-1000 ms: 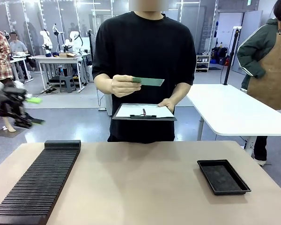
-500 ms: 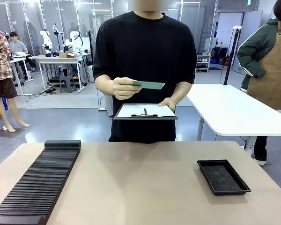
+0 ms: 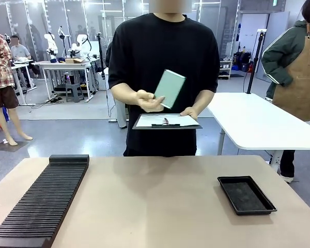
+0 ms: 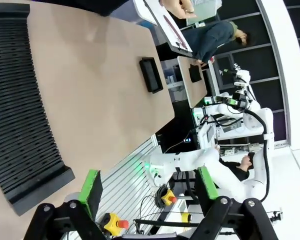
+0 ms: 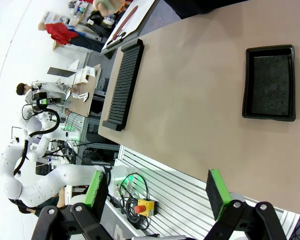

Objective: Inspect the PCB.
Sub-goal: Pick up the Blank PCB that the human is holding.

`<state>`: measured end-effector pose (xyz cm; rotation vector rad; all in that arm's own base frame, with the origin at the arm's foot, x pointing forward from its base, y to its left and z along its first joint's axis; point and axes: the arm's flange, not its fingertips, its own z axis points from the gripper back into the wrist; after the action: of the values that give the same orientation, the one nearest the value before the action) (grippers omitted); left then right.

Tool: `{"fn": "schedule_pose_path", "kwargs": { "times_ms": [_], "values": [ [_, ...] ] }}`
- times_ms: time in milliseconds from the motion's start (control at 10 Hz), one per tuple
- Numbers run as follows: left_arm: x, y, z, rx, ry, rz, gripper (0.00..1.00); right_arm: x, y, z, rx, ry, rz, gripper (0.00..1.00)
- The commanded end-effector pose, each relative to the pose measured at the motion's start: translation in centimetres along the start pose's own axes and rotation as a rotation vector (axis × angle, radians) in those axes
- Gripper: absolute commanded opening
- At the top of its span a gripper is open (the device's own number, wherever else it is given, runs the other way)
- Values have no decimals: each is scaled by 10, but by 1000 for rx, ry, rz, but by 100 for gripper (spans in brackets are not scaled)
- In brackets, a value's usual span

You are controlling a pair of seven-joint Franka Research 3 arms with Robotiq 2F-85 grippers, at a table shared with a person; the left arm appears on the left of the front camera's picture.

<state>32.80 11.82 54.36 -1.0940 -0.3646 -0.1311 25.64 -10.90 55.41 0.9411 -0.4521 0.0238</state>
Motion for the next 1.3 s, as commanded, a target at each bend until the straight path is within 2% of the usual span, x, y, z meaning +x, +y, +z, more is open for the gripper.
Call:
{"fn": "schedule_pose_path", "kwargs": {
  "times_ms": [0, 1200],
  "values": [
    [3, -5, 2, 11, 14, -6, 95, 1, 0, 1, 10, -5, 13, 100],
    [3, -5, 2, 11, 14, -6, 95, 1, 0, 1, 10, -5, 13, 100]
  ]
}}
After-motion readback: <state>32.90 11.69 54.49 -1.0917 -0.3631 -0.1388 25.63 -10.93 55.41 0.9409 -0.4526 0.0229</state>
